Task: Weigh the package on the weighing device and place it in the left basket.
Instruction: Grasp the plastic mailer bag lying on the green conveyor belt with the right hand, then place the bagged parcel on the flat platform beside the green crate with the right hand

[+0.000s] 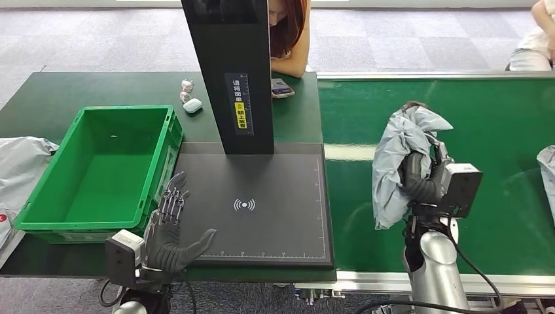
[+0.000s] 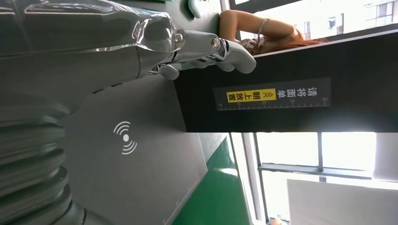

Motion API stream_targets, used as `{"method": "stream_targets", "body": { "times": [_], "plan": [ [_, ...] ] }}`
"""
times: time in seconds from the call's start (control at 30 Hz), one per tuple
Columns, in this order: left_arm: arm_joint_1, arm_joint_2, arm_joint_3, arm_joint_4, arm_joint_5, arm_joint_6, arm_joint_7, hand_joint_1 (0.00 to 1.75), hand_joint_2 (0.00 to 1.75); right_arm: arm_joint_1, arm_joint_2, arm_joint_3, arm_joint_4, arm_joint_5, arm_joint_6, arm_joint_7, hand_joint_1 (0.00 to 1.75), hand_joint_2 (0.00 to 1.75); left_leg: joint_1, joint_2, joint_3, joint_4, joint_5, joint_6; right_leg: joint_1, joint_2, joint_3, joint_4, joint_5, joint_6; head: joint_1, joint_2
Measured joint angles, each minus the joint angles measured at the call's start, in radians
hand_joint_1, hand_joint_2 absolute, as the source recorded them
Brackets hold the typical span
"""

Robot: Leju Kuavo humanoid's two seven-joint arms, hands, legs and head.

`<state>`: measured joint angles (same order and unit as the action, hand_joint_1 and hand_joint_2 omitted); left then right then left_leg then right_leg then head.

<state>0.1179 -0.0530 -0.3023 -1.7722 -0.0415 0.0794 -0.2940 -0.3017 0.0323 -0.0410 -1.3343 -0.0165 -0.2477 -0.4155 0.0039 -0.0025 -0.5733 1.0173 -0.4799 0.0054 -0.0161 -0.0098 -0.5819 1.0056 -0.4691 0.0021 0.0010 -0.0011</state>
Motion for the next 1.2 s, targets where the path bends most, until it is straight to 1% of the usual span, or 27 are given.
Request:
{"method": "stream_targets", "body": {
  "times": [0.17, 0.33, 0.43, 0.63, 0.83, 0.9, 0.97, 1.03, 1.2],
  "plan": [
    [-0.011, -0.001, -0.01, 0.006, 0.003, 0.0, -0.002, 0.0, 1.75, -0.119, 0.018, 0.115, 0.028, -0.026, 0.053, 0.043, 1.75, 1.75, 0.0, 0.003, 0.0, 0.0, 0.001, -0.001, 0.0, 0.002, -0.002, 0.002, 0.001, -0.002, 0.0, 0.0],
    [-0.028, -0.001, -0.019, 0.006, 0.012, -0.004, -0.002, 0.0, 1.75, -0.267, 0.066, 0.243, 0.178, -0.037, 0.115, 0.093, 1.75, 1.75, 0.0, 0.003, -0.001, 0.0, 0.003, -0.004, 0.001, 0.003, -0.004, 0.003, 0.002, -0.003, 0.0, 0.0],
    [-0.045, 0.0, -0.02, 0.008, 0.021, -0.009, -0.001, 0.0, 1.75, -0.328, 0.106, 0.308, 0.279, -0.043, 0.16, 0.12, 1.75, 1.75, 0.0, 0.003, -0.001, 0.0, 0.003, -0.005, 0.002, 0.003, -0.004, 0.004, 0.002, -0.003, 0.0, 0.0],
    [-0.073, 0.0, -0.02, 0.018, 0.032, -0.003, 0.0, 0.0, 1.75, -0.376, 0.191, 0.422, 0.456, -0.052, 0.241, 0.171, 1.75, 1.75, 0.001, 0.003, -0.001, 0.0, 0.003, -0.005, 0.003, 0.003, -0.005, 0.005, 0.001, -0.004, 0.0, 0.0],
    [-0.075, 0.002, -0.021, 0.023, 0.042, 0.016, 0.0, 0.0, 1.75, -0.394, 0.241, 0.496, 0.584, -0.059, 0.287, 0.232, 1.75, 1.75, 0.001, 0.004, -0.002, 0.0, 0.003, -0.005, 0.003, 0.004, -0.006, 0.005, 0.001, -0.005, 0.0, 0.0],
    [-0.075, 0.003, -0.021, 0.023, 0.044, 0.021, 0.0, 0.0, 1.75, -0.395, 0.254, 0.526, 0.626, -0.06, 0.291, 0.255, 1.27, 1.75, 0.001, 0.003, -0.002, 0.0, 0.003, -0.005, 0.003, 0.004, -0.006, 0.005, 0.001, -0.005, 0.0, 0.0],
    [-0.075, 0.005, -0.022, 0.023, 0.046, 0.023, 0.001, 0.0, 1.75, -0.396, 0.26, 0.55, 0.655, -0.056, 0.284, 0.273, 0.39, 1.75, 0.001, 0.003, -0.002, 0.0, 0.003, -0.005, 0.003, 0.003, -0.006, 0.005, 0.001, -0.005, 0.0, 0.0],
    [-0.076, 0.006, -0.024, 0.023, 0.047, 0.025, 0.004, 0.0, 1.75, -0.397, 0.261, 0.566, 0.678, -0.052, 0.269, 0.29, 0.0, 1.75, 0.001, 0.003, -0.002, 0.0, 0.003, -0.005, 0.003, 0.003, -0.006, 0.004, 0.001, -0.005, 0.0, 0.0],
    [-0.084, 0.007, -0.034, 0.031, 0.049, 0.03, 0.01, 0.0, 1.75, -0.402, 0.261, 0.581, 0.711, -0.062, 0.25, 0.313, 0.0, 1.75, 0.0, 0.003, -0.002, 0.0, 0.003, -0.005, 0.003, 0.003, -0.006, 0.004, 0.002, -0.006, 0.0, 0.0]
  ]
}}
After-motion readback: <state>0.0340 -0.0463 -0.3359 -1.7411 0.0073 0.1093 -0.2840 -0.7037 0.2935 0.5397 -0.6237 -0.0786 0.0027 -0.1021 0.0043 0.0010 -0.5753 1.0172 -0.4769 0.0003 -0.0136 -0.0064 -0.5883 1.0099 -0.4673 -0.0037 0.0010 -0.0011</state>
